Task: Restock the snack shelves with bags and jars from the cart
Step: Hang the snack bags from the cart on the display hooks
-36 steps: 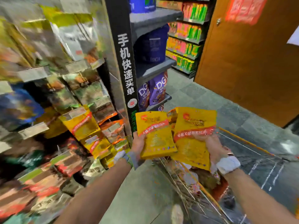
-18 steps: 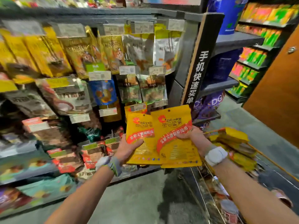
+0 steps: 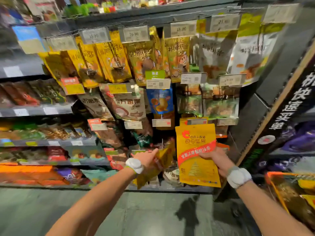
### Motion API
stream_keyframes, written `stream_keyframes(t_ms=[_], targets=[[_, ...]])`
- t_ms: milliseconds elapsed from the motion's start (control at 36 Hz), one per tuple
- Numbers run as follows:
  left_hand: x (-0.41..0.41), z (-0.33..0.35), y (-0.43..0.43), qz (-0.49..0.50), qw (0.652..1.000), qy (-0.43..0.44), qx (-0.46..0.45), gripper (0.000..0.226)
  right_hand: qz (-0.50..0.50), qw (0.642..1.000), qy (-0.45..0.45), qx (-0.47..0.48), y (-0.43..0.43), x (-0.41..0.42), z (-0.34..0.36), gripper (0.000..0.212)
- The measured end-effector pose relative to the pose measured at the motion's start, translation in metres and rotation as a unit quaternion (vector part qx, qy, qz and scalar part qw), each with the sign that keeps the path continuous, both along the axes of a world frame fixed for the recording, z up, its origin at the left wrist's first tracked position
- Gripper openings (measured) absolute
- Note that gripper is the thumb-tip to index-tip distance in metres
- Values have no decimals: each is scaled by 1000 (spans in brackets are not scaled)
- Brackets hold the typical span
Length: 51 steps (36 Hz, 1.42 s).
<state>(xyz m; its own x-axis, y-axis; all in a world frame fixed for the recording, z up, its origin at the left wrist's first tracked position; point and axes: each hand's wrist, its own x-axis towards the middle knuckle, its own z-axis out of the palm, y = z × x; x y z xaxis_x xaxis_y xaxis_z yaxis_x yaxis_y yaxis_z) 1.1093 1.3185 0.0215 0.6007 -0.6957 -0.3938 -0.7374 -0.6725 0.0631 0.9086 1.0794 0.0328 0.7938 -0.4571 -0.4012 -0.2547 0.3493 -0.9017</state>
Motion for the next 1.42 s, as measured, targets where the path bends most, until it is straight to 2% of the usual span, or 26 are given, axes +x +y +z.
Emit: stream_keyframes(t_ms=[56,111,222,278,361,444,583,750,889,972,1056,1139,1250,1417], targets=[[10,-4,1,-22,999,-13,24,76,1,1000,10,-9,-5,13,-9,46],[20,-10,2,-52,998,-32,32,77,13,1000,16,-13,-8,23,-19,48],[35,1,-5,-99,989,-76,85,89,38,999,35,-9,-19,43,-46,81],[48,6,-15,-93,987,-83,103,97,29,999,38,-21,-26,52,-63,86],[74,8,-32,-72,988,-69,117,105,19,998,45,-46,-20,64,-51,71],[92,14,-42,-82,989,-80,94,101,-2,997,56,-61,-10,74,-46,42],[117,16,-46,-111,985,-106,75,89,-33,989,81,-123,-8,89,-72,34],[135,10,-34,-128,985,-113,-5,86,-55,984,118,-122,-3,108,-75,16],[143,17,-26,-169,973,-155,-6,80,-34,982,142,-122,5,125,-75,21],[143,23,-22,-179,969,-171,9,84,-20,976,160,-144,4,134,-87,13],[145,32,-20,-163,973,-163,9,81,-1,974,171,-147,5,145,-99,23],[151,44,-23,-164,971,-171,-4,81,11,975,161,-150,8,159,-101,33],[157,62,-28,-174,964,-200,-3,85,29,975,161,-153,9,177,-99,24],[166,65,-30,-188,956,-225,36,93,31,977,139,-157,6,198,-93,30]])
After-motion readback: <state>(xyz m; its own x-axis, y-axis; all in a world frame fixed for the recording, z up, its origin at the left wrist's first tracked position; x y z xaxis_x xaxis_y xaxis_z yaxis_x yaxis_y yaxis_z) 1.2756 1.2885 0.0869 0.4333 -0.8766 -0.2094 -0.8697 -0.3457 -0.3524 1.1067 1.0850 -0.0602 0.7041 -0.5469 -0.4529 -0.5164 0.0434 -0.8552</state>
